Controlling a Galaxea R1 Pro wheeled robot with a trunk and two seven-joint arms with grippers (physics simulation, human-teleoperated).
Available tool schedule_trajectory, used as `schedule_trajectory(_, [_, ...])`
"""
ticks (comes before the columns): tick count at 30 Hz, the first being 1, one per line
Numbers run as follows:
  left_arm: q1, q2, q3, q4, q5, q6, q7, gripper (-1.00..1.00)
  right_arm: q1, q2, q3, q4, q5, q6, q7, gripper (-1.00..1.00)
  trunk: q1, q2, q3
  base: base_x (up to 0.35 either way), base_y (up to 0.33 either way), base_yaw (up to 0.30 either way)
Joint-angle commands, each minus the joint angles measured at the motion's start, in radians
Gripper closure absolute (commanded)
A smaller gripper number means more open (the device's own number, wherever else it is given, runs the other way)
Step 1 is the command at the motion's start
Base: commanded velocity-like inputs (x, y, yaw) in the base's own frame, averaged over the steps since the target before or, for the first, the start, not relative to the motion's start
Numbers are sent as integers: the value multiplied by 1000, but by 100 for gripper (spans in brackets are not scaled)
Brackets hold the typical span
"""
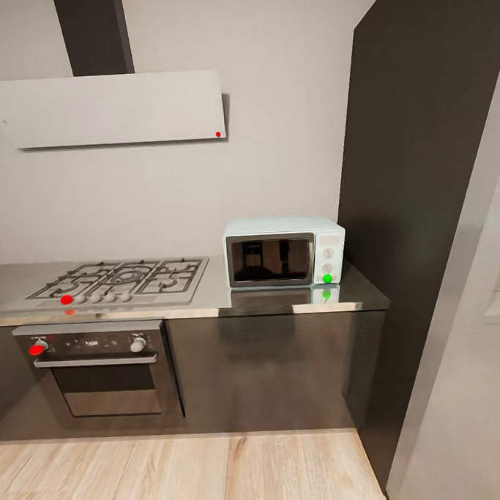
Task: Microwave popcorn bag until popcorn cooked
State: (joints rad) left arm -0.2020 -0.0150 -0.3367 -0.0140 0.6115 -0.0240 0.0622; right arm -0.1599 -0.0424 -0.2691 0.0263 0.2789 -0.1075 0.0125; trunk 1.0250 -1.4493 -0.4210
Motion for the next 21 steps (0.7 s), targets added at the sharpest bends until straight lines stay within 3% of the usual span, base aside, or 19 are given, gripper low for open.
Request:
schedule_trajectory(1, [0,0,-8,0,7,-2,4,-100,-1,-1,-9,3,8,-6,1,100,0,-1,-1,0,0,0])
schedule_trajectory(21, [0,0,-8,0,7,-2,4,-100,-1,-1,-9,3,8,-6,1,100,0,-1,-1,0,0,0])
